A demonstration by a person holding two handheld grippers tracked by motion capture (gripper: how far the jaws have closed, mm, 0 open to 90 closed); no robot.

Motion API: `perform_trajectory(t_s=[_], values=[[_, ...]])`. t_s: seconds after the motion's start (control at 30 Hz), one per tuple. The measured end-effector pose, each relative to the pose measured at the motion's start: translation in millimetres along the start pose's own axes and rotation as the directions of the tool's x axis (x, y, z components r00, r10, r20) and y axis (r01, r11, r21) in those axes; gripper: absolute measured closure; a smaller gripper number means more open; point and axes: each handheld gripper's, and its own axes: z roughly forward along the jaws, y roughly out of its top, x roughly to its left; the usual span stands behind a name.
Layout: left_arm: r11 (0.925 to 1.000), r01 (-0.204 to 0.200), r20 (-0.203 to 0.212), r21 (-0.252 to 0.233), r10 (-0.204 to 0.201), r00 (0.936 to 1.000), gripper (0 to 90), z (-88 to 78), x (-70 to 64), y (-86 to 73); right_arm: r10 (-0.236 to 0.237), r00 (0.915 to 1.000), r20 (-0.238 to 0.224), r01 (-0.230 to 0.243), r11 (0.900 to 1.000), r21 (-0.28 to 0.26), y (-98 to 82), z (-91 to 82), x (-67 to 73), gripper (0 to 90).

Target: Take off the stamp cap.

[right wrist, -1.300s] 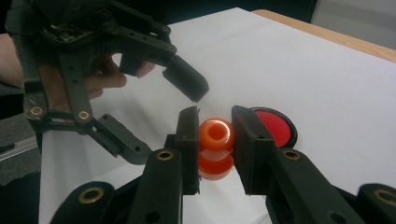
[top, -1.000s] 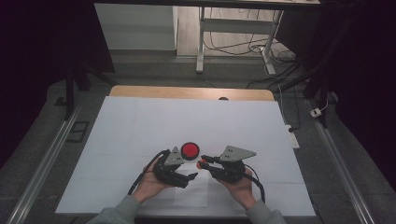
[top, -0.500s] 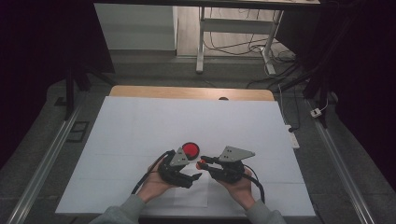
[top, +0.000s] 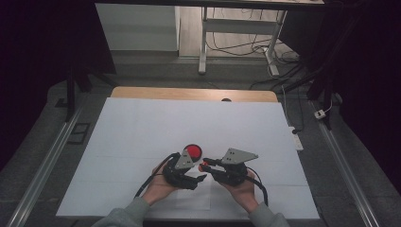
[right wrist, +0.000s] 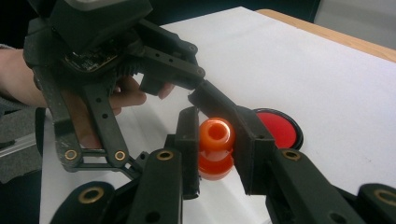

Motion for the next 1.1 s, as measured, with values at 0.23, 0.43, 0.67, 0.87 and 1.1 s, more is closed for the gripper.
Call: perform_trajectory(t_s=[0.23, 0.43, 0.67, 0.87, 1.1], values=[[0.9999, -0.007, -0.002, -0.014, 0.007, 1.0000, 35.1, 1.0, -1.8, 1.1, 0.000, 1.0000, 0.000, 0.000, 1.000, 0.002, -0.1, -0.1, 0.0, 71.8], [0.9996, -0.020, 0.003, -0.021, 0.020, 0.9998, 40.9, 2.2, -3.2, 2.2, 0.000, 1.0000, 0.001, 0.000, 1.000, 0.004, -0.3, 0.1, -0.2, 71.8], [0.9995, -0.027, 0.006, -0.016, 0.027, 0.9996, 46.6, 3.9, -3.5, 2.5, 0.001, 1.0000, 0.000, -0.001, 1.000, 0.003, -0.6, 0.4, -0.4, 71.8], [0.9994, -0.029, 0.012, -0.017, 0.030, 0.9995, 51.7, 4.5, -3.7, 2.5, 0.001, 1.0000, 0.002, -0.001, 1.000, 0.000, -0.7, 0.2, -0.4, 71.8], [0.9991, -0.039, 0.012, -0.017, 0.039, 0.9992, 55.5, 5.2, -4.4, 2.5, 0.001, 1.0000, 0.002, -0.001, 1.000, -0.001, -0.8, 0.2, -0.3, 71.8]])
